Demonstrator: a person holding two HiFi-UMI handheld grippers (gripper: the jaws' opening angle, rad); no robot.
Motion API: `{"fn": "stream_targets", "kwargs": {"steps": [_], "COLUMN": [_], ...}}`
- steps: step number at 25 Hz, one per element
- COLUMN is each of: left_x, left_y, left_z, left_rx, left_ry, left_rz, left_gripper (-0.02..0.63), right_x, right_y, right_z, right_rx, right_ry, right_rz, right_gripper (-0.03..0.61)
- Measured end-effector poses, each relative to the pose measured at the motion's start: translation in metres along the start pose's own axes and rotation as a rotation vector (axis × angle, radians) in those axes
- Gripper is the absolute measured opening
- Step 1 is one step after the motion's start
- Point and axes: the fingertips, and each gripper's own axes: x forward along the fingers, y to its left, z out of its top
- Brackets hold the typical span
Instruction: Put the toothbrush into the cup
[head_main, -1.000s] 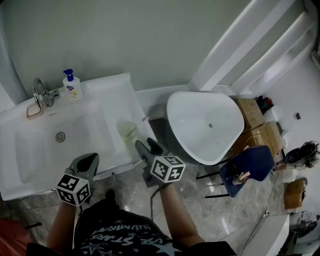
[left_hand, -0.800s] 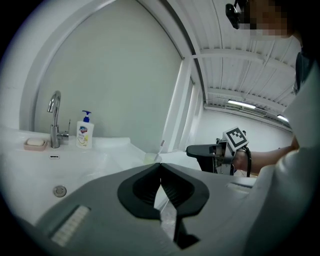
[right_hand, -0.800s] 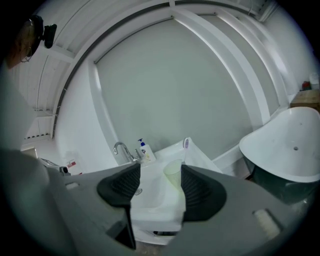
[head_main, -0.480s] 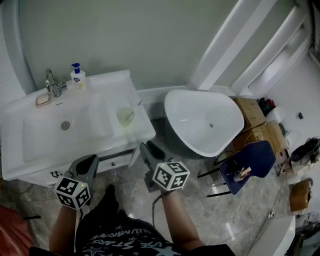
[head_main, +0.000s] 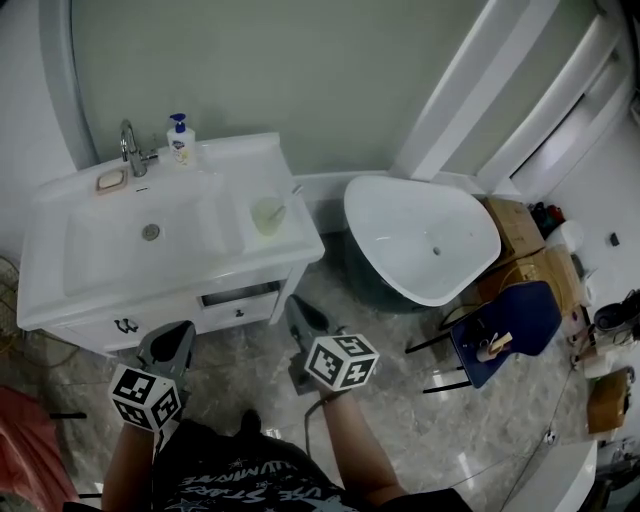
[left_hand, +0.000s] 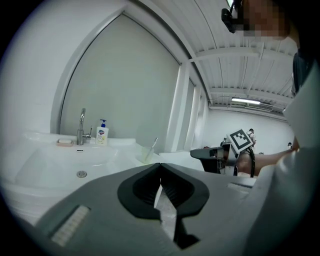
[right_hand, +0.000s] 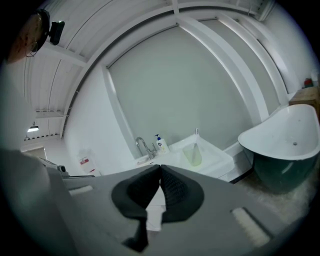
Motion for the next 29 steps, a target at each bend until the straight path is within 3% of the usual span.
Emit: {"fn": "stream_targets", "kwargs": {"steps": [16, 29], "left_x": [-0.114, -0.182], "left_y": [0.045, 0.070], "left_z": [-0.028, -0.050], "left_rx": [-0.032, -0.005], "left_ry": [0.000, 0.011], "left_rz": [-0.010, 0.001], "left_gripper": [0.009, 0.009], "right_x": [-0.005, -0.020], "right_y": [0.112, 0.182], "right_z": [-0.045, -0.080], "right_rx": [-0.067, -0.112], "right_ry": [0.020, 0.015], "right_rz": [-0.025, -0.046], "right_gripper": [0.005, 0.005]}}
